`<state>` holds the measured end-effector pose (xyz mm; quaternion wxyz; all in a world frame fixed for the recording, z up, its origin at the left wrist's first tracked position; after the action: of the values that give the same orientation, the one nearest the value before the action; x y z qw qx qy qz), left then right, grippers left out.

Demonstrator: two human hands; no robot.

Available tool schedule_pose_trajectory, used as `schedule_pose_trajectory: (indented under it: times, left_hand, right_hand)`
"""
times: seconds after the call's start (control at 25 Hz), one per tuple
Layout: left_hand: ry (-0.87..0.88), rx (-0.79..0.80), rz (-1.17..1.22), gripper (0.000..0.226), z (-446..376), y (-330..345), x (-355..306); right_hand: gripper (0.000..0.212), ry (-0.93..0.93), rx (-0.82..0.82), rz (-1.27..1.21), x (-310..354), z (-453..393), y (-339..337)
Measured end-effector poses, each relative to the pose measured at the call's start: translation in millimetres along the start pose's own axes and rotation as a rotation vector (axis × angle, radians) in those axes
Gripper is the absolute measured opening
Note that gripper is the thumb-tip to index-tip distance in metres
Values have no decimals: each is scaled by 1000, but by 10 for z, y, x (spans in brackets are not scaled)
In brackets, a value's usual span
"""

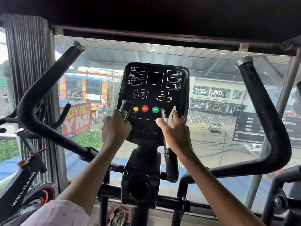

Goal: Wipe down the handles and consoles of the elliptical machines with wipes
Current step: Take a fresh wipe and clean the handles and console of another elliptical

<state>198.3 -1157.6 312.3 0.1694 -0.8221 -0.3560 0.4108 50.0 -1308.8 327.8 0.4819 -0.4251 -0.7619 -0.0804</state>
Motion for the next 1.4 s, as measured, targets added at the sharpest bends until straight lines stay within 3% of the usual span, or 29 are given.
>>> schedule_pose_trajectory:
  times: [0.08,0.2,0.28,0.36,0.44,0.52,0.8,1.0,1.2,1.4]
  left_hand:
    - [-1,2,-9,26,-1,-7,-8]
    - [-8,7,-23,25,19,-38,-21]
    - [-6,8,-18,26,30,-51,-30]
    - [-3,10,-10,27,29,-51,-24]
    - [5,7,7,26,25,-38,-13]
    - [4,3,14,26,13,-30,-4]
    - [-5,10,29,24,26,-41,8]
    - [6,13,40,23,37,-47,6]
    - [-13,16,37,24,44,-63,-4]
    - [-26,18,40,23,51,-67,-8]
  right_hand:
    - [71,43,36,6,-128,57,-43]
    - [42,235,133,-253,-82,-99,-138]
    - [45,248,155,-306,20,-185,-138]
    - [62,70,115,-158,-2,-142,-68]
    - [93,-88,131,79,-121,69,57]
    - [102,-240,123,301,-278,239,52]
    - [99,-399,11,591,-200,61,15]
    - [91,-589,21,864,-312,234,-205]
    - [91,-608,103,921,-216,2,-326]
    - [90,-797,204,1122,-336,82,-460]
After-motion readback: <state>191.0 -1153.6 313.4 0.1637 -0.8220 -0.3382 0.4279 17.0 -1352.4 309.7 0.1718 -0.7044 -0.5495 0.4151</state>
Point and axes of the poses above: each hand's wrist, its own z-axis away from the middle knuckle, its own y-axis out of the palm, x = y × z, the point moved 4 cm from there along -z, towards the middle knuckle, and after that the axes turned 10 degrees about -z, right-handed, at the moved point
